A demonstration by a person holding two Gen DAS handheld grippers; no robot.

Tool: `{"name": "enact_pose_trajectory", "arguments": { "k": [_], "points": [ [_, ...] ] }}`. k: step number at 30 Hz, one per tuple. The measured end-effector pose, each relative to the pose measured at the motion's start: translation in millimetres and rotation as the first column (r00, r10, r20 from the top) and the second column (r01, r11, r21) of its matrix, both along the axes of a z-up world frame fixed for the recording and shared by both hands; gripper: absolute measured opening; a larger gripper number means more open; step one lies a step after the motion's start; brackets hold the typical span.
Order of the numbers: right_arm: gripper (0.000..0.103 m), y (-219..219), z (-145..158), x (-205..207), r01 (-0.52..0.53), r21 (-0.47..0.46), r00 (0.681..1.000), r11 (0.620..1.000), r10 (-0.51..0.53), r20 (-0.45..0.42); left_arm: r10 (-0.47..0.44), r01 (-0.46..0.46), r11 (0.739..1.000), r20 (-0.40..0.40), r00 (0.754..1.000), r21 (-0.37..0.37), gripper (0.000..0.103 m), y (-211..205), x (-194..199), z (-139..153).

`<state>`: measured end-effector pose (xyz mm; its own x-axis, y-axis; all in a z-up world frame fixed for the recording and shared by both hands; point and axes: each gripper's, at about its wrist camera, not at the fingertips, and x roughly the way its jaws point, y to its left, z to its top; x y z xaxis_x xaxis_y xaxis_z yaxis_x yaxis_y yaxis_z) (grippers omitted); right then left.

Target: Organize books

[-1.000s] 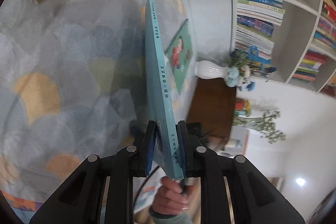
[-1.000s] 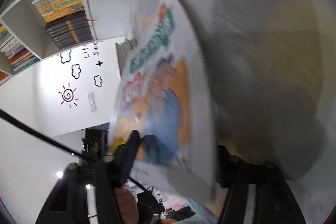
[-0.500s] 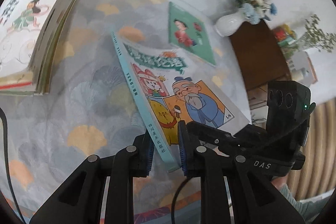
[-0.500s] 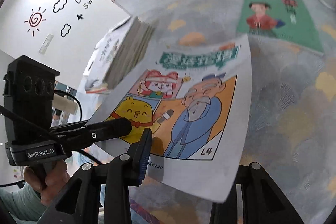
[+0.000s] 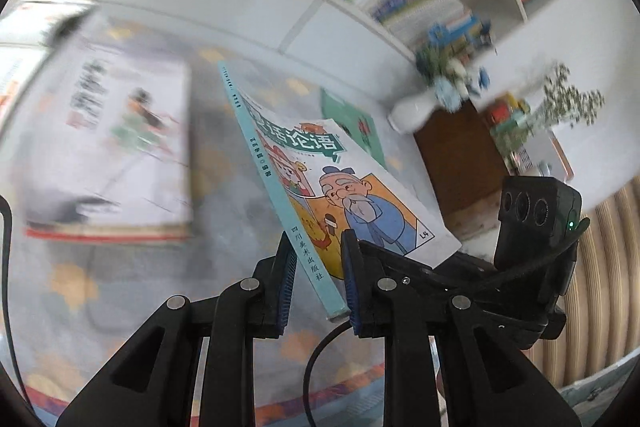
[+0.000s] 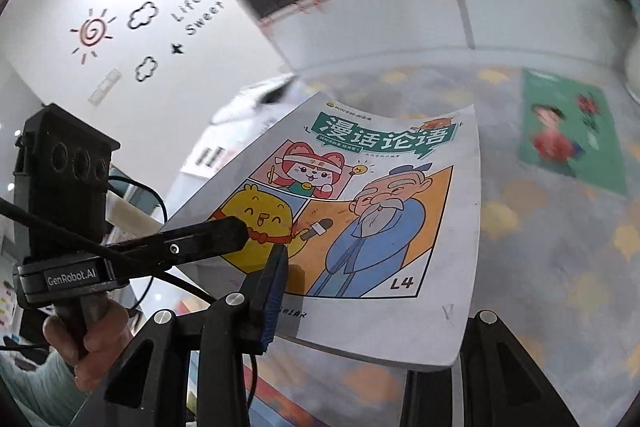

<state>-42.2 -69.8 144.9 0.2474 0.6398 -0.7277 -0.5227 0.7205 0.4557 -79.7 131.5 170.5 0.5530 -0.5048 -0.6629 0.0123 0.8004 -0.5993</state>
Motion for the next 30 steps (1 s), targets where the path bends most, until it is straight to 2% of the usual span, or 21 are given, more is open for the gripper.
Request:
{"name": "enact_pose_trajectory", "arguments": {
  "k": [3, 6, 8, 10, 13, 15, 18, 20, 25, 28, 30],
  "points": [
    [0.038, 45.7, 0.4, 8.3, -0.051, 0.010, 0.999, 0.999, 0.051, -0.002, 0.063, -0.063, 0.998, 0.003, 0.998, 0.025, 0.019, 39.3, -1.8, -1.0],
    [0.038, 96.4, -7.8, 20.1, -0.120, -0.025, 0.993, 0.992, 0.120, -0.001, 0.101, -0.101, 0.994, -0.020, 0.995, 0.032, 0.022, 77.1, 2.9, -13.0],
    [0.040, 116.0, -16.2, 28.3, -0.117, -0.050, 0.993, 0.992, 0.116, -0.012, 0.121, -0.122, 0.993, -0.057, 0.991, -0.005, 0.023, 98.5, 10.6, -26.3],
    [0.041, 137.3, -27.9, 37.9, -0.103, -0.082, 0.994, 0.991, 0.099, -0.052, 0.139, -0.144, 0.988, -0.079, 0.987, -0.058, 0.021, 116.5, 16.9, -40.3],
    [0.044, 150.4, -40.6, 49.0, -0.092, -0.090, 0.991, 0.992, 0.082, -0.107, 0.170, -0.179, 0.982, -0.120, 0.978, -0.067, 0.021, 135.9, 25.8, -60.4],
    [0.050, 159.0, -54.8, 57.4, -0.085, -0.108, 0.981, 0.990, 0.064, -0.185, 0.189, -0.201, 0.977, -0.149, 0.971, -0.075, 0.021, 145.9, 28.0, -70.3],
    [0.050, 169.1, -72.1, 58.7, -0.099, -0.125, 0.960, 0.987, 0.061, -0.275, 0.227, -0.243, 0.967, -0.171, 0.959, -0.080, 0.021, 162.2, 25.0, -81.7],
    [0.050, 173.9, -78.6, 58.3, -0.090, -0.140, 0.959, 0.986, 0.047, -0.281, 0.243, -0.263, 0.961, -0.185, 0.952, -0.089, 0.021, 170.5, 22.5, -87.0],
    [0.053, 184.6, -80.4, 59.0, -0.064, -0.162, 0.963, 0.985, 0.019, -0.268, 0.289, -0.303, 0.952, -0.188, 0.939, -0.049, 0.021, 179.3, 21.6, -90.0],
    [0.054, 188.4, -79.3, 58.9, -0.074, -0.168, 0.966, 0.983, 0.029, -0.255, 0.338, -0.355, 0.933, -0.214, 0.917, -0.049, 0.023, 185.7, 16.9, -91.0],
    [0.056, 181.9, -80.8, 57.1, -0.081, -0.143, 0.960, 0.986, 0.039, -0.278, 0.372, -0.389, 0.920, -0.212, 0.904, -0.044, 0.023, 186.4, 10.2, -86.4]
  ]
}}
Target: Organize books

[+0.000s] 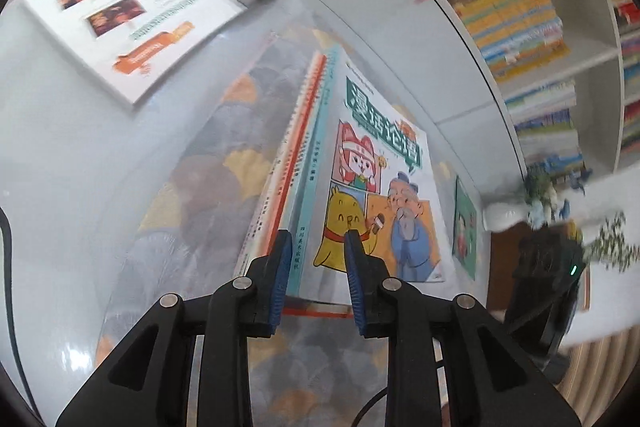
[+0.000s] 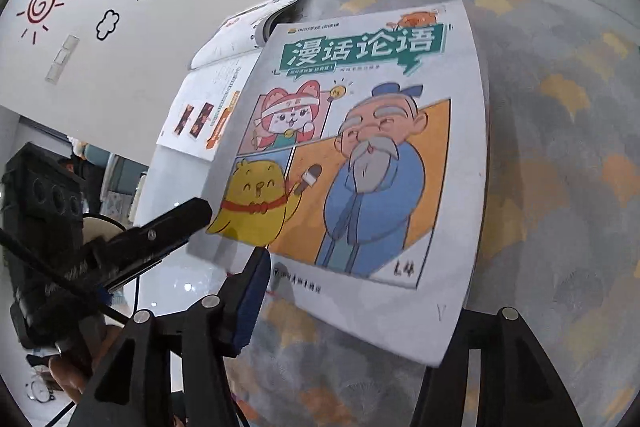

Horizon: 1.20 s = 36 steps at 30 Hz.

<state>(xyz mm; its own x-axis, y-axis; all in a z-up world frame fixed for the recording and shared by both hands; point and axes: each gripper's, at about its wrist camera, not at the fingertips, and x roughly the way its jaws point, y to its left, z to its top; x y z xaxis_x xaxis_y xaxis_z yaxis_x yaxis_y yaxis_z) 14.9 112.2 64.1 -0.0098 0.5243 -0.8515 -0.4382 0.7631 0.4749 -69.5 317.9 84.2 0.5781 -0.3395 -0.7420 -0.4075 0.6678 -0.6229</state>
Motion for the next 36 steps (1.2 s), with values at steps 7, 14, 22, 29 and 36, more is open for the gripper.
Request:
{"name": "enact_pose_trajectory", "arguments": {
  "k": [7, 14, 22, 29, 36],
  "points": [
    [0.058, -91.7, -8.3, -28.3, 0.036, 0.041, 0.994, 0.998, -0.032, -0.100, -0.160, 0.139, 0.958, 0.064, 0.985, 0.251, 0.029, -65.4, 9.6, 60.2],
    [0.065, -266.7, -36.3, -31.5, 0.359, -0.046, 0.914, 0.932, -0.362, -0.183, -0.454, 0.434, 0.883, 0.093, 0.886, 0.178, 0.046, -205.8, 78.7, 64.2],
    [0.065, -415.3, -38.5, -0.2, 0.561, -0.156, 0.815, 0.813, -0.575, -0.068, -0.553, 0.548, 0.827, 0.006, 0.833, 0.125, 0.046, -333.6, 170.2, 15.7],
    [0.052, -432.1, -15.6, 72.7, 0.547, -0.217, 0.835, 0.808, -0.511, 0.205, -0.481, 0.496, 0.845, -0.121, 0.868, 0.200, 0.046, -366.7, 230.5, -29.1],
    [0.045, -429.9, -29.9, 151.2, 0.543, -0.170, 0.831, 0.822, -0.498, 0.247, -0.431, 0.456, 0.868, -0.158, 0.889, 0.199, 0.046, -371.4, 266.8, -51.3]
  ]
}}
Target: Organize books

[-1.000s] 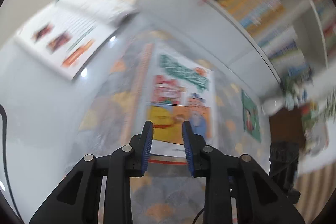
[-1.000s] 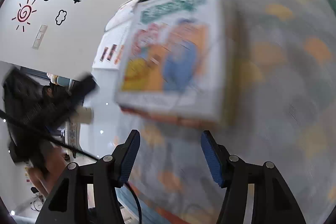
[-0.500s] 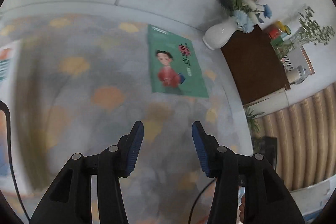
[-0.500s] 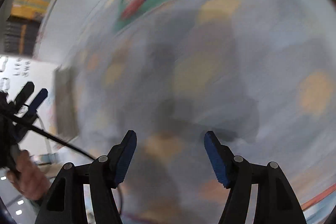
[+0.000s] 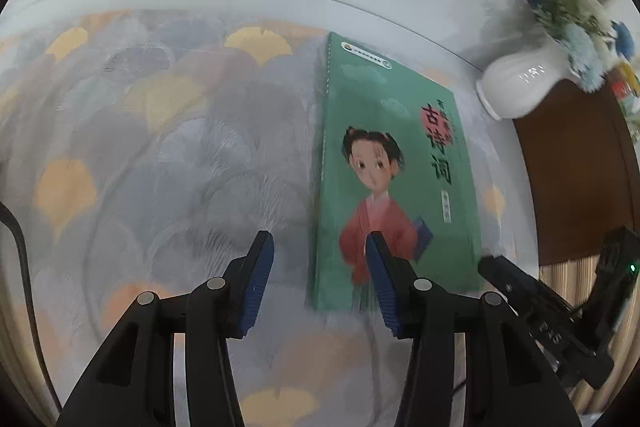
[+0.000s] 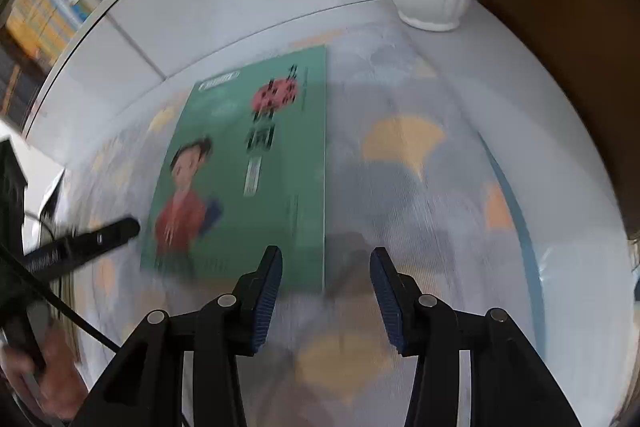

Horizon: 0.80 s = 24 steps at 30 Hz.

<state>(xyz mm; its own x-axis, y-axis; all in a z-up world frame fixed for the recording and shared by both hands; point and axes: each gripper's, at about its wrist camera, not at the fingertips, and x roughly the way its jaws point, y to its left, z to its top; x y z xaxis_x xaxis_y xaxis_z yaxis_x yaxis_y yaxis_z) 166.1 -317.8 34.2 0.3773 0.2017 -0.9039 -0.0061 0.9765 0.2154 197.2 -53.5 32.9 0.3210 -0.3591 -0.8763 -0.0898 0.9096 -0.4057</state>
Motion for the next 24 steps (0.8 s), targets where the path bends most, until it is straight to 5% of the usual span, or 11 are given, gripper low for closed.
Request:
{"name": "enact_pose_trajectory", "arguments": {
  "k": [5, 7, 12, 24],
  "points": [
    [0.046, 14.0, -9.6, 28.1, -0.020, 0.000, 0.999, 1.000, 0.020, 0.027, -0.015, 0.014, 0.999, -0.012, 1.000, -0.038, 0.046, -6.8, 10.1, -5.9],
    [0.046, 21.2, -10.8, 32.0, -0.065, 0.030, 0.998, 0.997, 0.065, 0.022, -0.033, 0.031, 0.994, -0.018, 0.999, -0.107, 0.046, -9.5, 8.7, -6.8],
    [0.048, 34.1, -7.7, 11.0, -0.123, 0.000, 0.992, 0.992, 0.123, 0.002, -0.054, 0.053, 0.995, -0.006, 0.999, -0.084, 0.046, -7.9, -23.6, 4.3],
    [0.051, 60.3, -11.0, -162.0, -0.282, 0.116, 0.944, 0.952, 0.297, -0.142, -0.070, 0.037, 0.981, -0.172, 0.983, -0.189, 0.046, 30.2, -231.6, -1.0]
  ]
}}
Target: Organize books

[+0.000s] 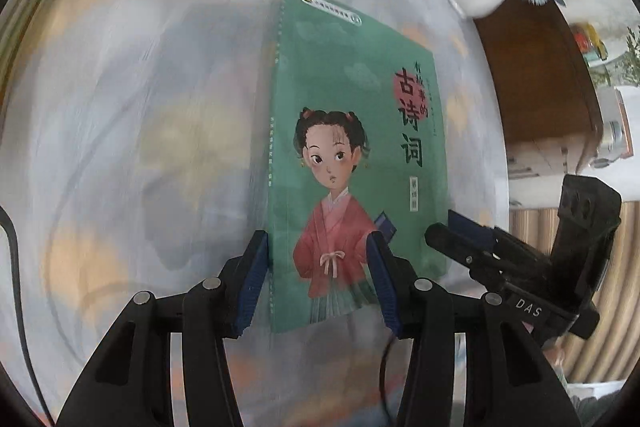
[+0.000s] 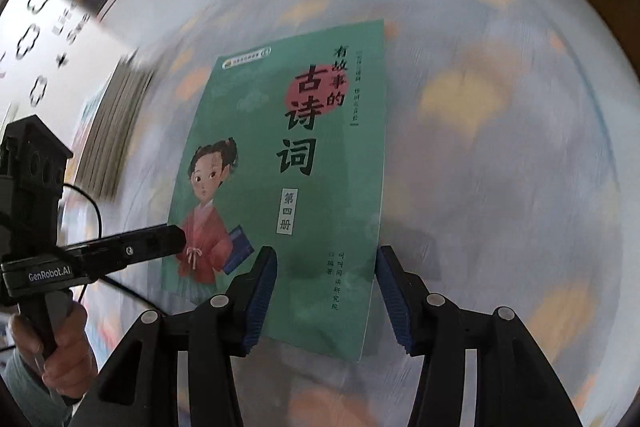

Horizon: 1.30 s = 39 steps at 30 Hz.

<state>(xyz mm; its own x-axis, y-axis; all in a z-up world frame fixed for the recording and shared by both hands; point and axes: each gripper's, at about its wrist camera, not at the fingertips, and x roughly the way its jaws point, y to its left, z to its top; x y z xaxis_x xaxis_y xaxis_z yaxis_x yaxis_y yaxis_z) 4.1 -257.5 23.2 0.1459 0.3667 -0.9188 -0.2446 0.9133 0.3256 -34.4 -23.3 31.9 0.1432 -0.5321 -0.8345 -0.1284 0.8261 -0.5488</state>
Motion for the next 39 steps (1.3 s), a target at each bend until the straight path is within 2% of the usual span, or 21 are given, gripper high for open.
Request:
{"name": "enact_pose_trajectory", "arguments": {
  "k": [4, 6, 8, 10, 11, 13, 15, 17, 19, 21, 23, 24, 26, 27, 28, 29, 31, 33, 35, 37, 39],
  "points": [
    [0.051, -5.3, -1.7, -38.7, -0.038, 0.011, 0.997, 0.999, 0.039, -0.063, -0.003, -0.001, 0.996, -0.047, 0.999, -0.085, 0.047, 1.1, -35.7, -9.5],
    [0.051, -12.7, -3.6, -47.3, -0.009, 0.035, 0.997, 0.999, 0.011, -0.077, 0.008, -0.011, 0.996, -0.030, 1.000, -0.092, 0.047, 1.1, -43.1, -10.2],
    [0.051, -14.3, -6.8, -37.3, 0.017, 0.062, 0.996, 0.998, -0.012, -0.083, 0.029, -0.031, 0.995, -0.020, 0.999, -0.099, 0.047, 0.8, -43.7, -10.5],
    [0.053, -28.5, -4.5, -41.1, 0.056, 0.128, 0.994, 0.990, -0.043, -0.098, 0.071, -0.073, 0.986, -0.018, 0.997, -0.147, 0.047, 9.9, -51.0, -11.5],
    [0.053, -36.6, -6.2, -40.8, 0.094, 0.179, 0.991, 0.979, -0.075, -0.111, 0.097, -0.102, 0.970, -0.030, 0.995, -0.223, 0.047, 12.0, -49.1, -14.9],
    [0.053, -47.3, -9.9, -40.8, 0.143, 0.255, 0.983, 0.956, -0.108, -0.147, 0.165, -0.175, 0.888, -0.060, 0.984, -0.424, 0.047, 16.8, -52.6, -19.0],
    [0.052, -58.3, -16.1, -39.8, 0.189, 0.324, 0.973, 0.927, -0.133, -0.189, 0.185, -0.187, 0.842, -0.055, 0.981, -0.506, 0.047, 16.2, -56.0, -15.6],
    [0.052, -65.3, -19.2, -39.9, 0.218, 0.368, 0.966, 0.904, -0.146, -0.214, 0.193, -0.189, 0.860, -0.041, 0.980, -0.473, 0.037, 6.6, -55.7, -13.9],
    [0.052, -69.6, -20.7, -40.3, 0.235, 0.393, 0.962, 0.889, -0.154, -0.228, 0.198, -0.199, 0.909, -0.040, 0.979, -0.367, 0.009, -2.8, -55.2, -16.3],
    [0.052, -67.6, -21.7, -41.7, 0.242, 0.399, 0.960, 0.885, -0.158, -0.232, 0.212, -0.214, 0.928, -0.041, 0.976, -0.305, 0.007, -4.8, -56.6, -16.8],
    [0.052, -64.5, -22.2, -41.7, 0.245, 0.397, 0.958, 0.884, -0.157, -0.241, 0.220, -0.221, 0.929, -0.036, 0.975, -0.297, 0.007, -6.4, -56.7, -14.3],
    [0.052, -65.6, -22.2, -43.3, 0.249, 0.398, 0.956, 0.883, -0.157, -0.249, 0.222, -0.220, 0.919, -0.034, 0.975, -0.327, 0.007, -7.8, -53.9, -12.2],
    [0.052, -73.3, -23.5, -46.4, 0.267, 0.411, 0.947, 0.872, -0.157, -0.281, 0.247, -0.246, 0.871, -0.053, 0.967, -0.426, 0.007, -7.7, -52.2, -10.1],
    [0.052, -73.6, -27.5, -45.5, 0.286, 0.426, 0.938, 0.858, -0.160, -0.309, 0.265, -0.264, 0.834, -0.070, 0.962, -0.484, 0.007, -7.5, -49.7, -9.6],
    [0.054, -77.3, -32.1, -44.2, 0.311, 0.451, 0.927, 0.836, -0.163, -0.338, 0.278, -0.280, 0.797, -0.087, 0.957, -0.535, 0.007, -5.7, -46.3, -8.7],
    [0.056, -86.2, -32.0, -46.3, 0.333, 0.473, 0.918, 0.816, -0.166, -0.360, 0.285, -0.291, 0.775, -0.100, 0.953, -0.561, 0.007, -2.7, -40.9, -6.7],
    [0.062, -97.1, -42.6, -46.5, 0.408, 0.541, 0.887, 0.735, -0.177, -0.427, 0.300, -0.309, 0.735, -0.120, 0.946, -0.603, 0.008, -0.5, -35.4, -4.9],
    [0.065, -104.1, -50.7, -46.8, 0.458, 0.580, 0.864, 0.674, -0.182, -0.470, 0.297, -0.308, 0.723, -0.125, 0.947, -0.619, 0.008, -2.6, -32.9, -4.0],
    [0.065, -103.4, -52.1, -43.3, 0.473, 0.604, 0.858, 0.642, -0.178, -0.482, 0.292, -0.310, 0.711, -0.137, 0.947, -0.631, 0.008, -2.2, -32.1, -4.0],
    [0.065, -97.0, -52.1, -37.1, 0.472, 0.622, 0.861, 0.625, -0.173, -0.479, 0.288, -0.317, 0.706, -0.152, 0.945, -0.634, 0.008, -3.8, -29.6, -6.7],
    [0.054, -88.0, -49.5, -31.4, 0.463, 0.616, 0.868, 0.637, -0.183, -0.462, 0.282, -0.314, 0.730, -0.152, 0.948, -0.607, 0.008, 0.4, -35.9, -6.2]
  ]
}}
